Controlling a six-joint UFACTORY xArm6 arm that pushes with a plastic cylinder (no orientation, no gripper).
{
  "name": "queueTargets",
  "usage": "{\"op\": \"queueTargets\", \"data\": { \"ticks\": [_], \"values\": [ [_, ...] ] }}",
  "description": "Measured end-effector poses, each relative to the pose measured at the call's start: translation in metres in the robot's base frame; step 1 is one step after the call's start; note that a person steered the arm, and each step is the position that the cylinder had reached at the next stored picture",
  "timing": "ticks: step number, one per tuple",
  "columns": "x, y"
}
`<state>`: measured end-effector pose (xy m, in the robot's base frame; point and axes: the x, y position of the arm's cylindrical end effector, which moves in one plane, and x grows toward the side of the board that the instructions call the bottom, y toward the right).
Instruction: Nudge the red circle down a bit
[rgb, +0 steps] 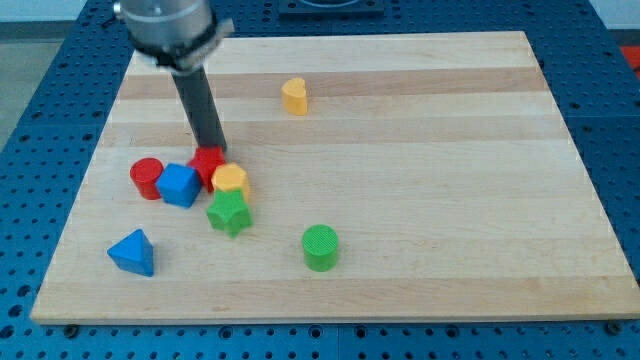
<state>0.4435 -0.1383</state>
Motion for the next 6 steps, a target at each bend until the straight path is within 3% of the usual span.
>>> {"op": "queueTargets", "data": {
  "ticks": [1, 2, 4, 6],
  "values": [
    [0.032, 0.008],
    [0.027, 0.008],
    [-0.056, -0.046],
    [-0.002, -0.099]
  ]
}}
